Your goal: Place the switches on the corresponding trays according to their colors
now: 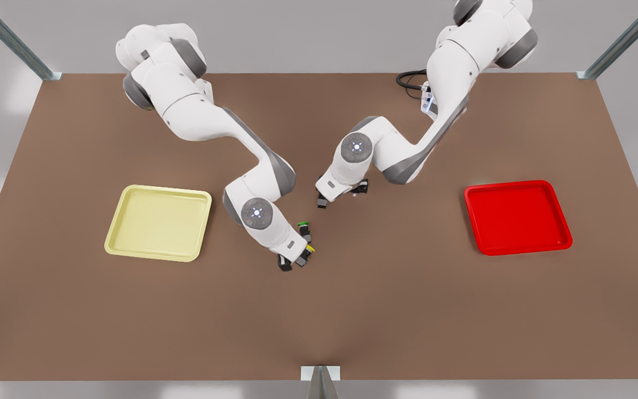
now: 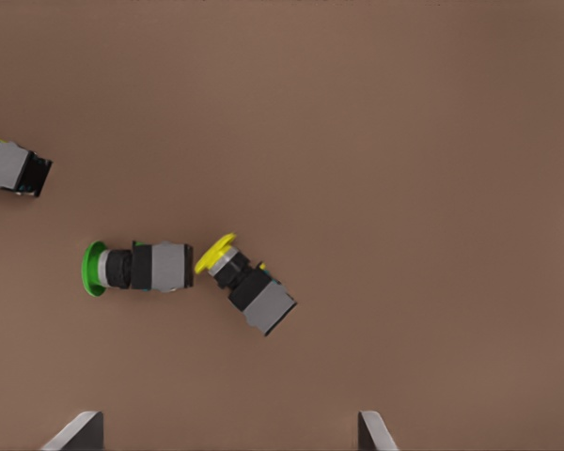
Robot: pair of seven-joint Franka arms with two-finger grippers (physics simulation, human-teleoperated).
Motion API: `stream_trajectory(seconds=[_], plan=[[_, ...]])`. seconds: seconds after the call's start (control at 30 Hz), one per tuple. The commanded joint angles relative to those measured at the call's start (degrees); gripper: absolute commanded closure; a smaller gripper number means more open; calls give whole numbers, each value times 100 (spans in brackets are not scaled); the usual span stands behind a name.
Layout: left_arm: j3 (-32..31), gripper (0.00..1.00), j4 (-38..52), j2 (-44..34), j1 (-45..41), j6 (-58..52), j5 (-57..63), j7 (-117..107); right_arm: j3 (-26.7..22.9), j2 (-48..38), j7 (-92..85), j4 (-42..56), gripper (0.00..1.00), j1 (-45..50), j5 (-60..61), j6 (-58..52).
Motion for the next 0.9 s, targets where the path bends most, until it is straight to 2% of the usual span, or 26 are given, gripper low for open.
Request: stream_trajectory(seconds=[0.0,0.27,0.43,0.63,0.87], plan=[[8,1,138,128,-137,0,324,-31,-16,73,-10,153,0,145,-9,-5],[8,1,446,586,-331,0,596,-251,-33,434,-1310,144,0,418,-44,215],[8,1,586,788,-445,0,676,-366,-350,618,-1978,12,0,383,-44,127],[8,1,578,762,-436,27,693,-357,-402,943,-2101,240,0,427,-53,504],[-10,1,481,437,-436,-703,658,-120,-385,1146,-2699,355,0,427,-44,514]])
